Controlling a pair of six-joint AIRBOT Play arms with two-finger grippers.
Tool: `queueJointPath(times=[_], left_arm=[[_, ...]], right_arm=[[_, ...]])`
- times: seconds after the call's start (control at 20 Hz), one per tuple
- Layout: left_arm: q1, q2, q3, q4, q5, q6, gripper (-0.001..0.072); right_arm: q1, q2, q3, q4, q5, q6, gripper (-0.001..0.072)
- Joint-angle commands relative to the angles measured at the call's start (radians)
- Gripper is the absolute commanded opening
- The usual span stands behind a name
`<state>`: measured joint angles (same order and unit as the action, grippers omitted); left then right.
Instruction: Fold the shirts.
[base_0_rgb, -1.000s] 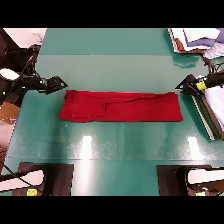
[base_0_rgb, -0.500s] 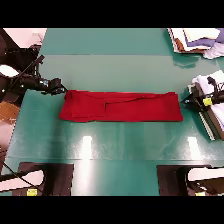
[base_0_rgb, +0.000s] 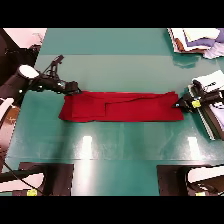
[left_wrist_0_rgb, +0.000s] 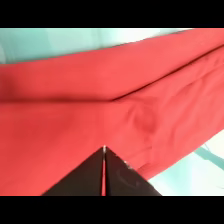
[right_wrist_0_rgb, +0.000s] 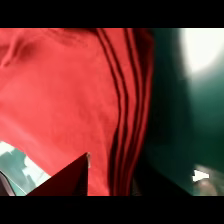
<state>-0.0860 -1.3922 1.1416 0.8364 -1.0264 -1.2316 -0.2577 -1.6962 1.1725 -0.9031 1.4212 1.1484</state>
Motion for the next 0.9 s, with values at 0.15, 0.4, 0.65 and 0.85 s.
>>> queueJointPath(times=[0.15, 0.4, 0.65, 0.85], left_arm=[[-0.157, -0.104, 0.041, -0.008, 0.055, -0.052, 0.0028], [-0.302, -0.259, 0.243, -0.007, 0.067, -0.079, 0.0028], [-0.452, -0.406, 0.412, -0.008, 0.067, -0.107, 0.0028], [-0.551, -0.467, 0.440, -0.007, 0.087, -0.130, 0.0029]], right_arm=[[0.025, 0.055, 0.001, -0.003, 0.075, -0.025, 0.0021], [0.076, 0.265, 0.093, -0.004, 0.087, 0.097, 0.0020], [0.229, 0.370, 0.319, -0.004, 0.103, 0.261, 0.0020], [0.359, 0.369, 0.460, -0.004, 0.099, 0.313, 0.0020]])
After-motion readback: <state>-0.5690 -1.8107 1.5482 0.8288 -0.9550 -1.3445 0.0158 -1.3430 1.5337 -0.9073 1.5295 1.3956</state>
